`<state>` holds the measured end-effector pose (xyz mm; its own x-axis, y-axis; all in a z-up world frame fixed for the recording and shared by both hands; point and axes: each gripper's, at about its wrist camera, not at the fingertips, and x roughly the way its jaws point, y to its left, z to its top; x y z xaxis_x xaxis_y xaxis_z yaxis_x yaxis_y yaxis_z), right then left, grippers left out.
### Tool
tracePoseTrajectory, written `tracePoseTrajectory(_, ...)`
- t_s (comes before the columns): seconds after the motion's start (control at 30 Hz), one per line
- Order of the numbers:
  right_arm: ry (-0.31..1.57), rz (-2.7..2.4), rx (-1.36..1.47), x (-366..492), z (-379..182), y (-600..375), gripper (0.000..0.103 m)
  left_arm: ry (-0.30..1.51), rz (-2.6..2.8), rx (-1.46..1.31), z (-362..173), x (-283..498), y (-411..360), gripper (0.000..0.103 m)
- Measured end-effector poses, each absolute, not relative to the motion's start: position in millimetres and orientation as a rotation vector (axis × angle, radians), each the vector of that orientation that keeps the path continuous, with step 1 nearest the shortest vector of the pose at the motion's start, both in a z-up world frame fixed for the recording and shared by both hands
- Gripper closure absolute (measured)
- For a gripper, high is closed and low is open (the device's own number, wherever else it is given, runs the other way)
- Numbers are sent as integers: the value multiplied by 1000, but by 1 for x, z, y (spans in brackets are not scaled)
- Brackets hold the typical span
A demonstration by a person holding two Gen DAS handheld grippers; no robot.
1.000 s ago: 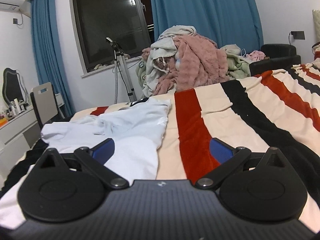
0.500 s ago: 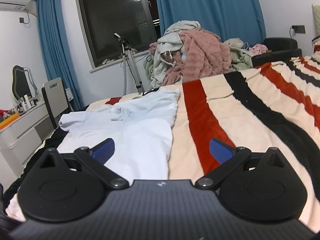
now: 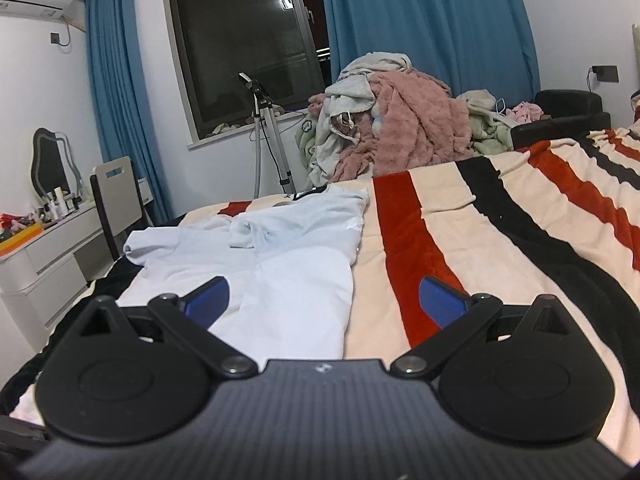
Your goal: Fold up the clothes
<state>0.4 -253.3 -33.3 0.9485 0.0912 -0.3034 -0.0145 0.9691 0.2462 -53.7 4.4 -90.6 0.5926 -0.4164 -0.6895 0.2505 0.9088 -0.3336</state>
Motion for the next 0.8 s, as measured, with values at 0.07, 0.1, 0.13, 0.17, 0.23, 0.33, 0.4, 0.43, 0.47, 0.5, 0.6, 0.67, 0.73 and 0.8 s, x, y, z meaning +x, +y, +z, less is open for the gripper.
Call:
tracePoseTrajectory(0.07,311,54,245,-1,-32,-253,0,802,-376,-150,-84,-53,-8,20)
tracePoseTrajectory(0.1,307,53,246,-2,-31,-254,0,774,-365,-117,-80,-54,-12,19)
tracePoseTrajectory(0.13,303,52,246,-3,-30,-254,0,747,-352,-95,-76,-55,-13,18)
tracePoseTrajectory(0.17,298,48,246,-4,-29,-255,0,729,-346,-90,-73,-54,-13,15)
tracePoseTrajectory(0.23,283,31,240,-7,-28,-256,0,690,-325,-94,-66,-51,-12,8)
tracePoseTrajectory(0.33,257,15,219,-9,-26,-255,0,627,-274,-59,-53,-45,-12,4)
tracePoseTrajectory(0.4,237,23,220,-11,-23,-255,0,623,-246,-17,-41,-36,-14,4)
tracePoseTrajectory(0.43,225,31,222,-13,-22,-255,0,616,-250,-5,-35,-29,-17,4)
tracePoseTrajectory(0.47,212,38,225,-14,-21,-255,0,605,-244,6,-29,-24,-18,4)
tracePoseTrajectory(0.5,202,39,227,-15,-19,-255,0,593,-239,17,-23,-19,-19,3)
tracePoseTrajectory(0.6,192,32,222,-15,-18,-255,0,536,-245,11,-13,-13,-18,1)
tracePoseTrajectory(0.67,193,26,198,-14,-20,-254,0,510,-242,-16,-13,-13,-14,1)
tracePoseTrajectory(0.73,194,12,138,-9,-26,-249,0,528,-229,-73,-14,-13,-4,1)
tracePoseTrajectory(0.8,202,1,78,-1,-33,-244,0,513,-220,-89,-5,-16,7,1)
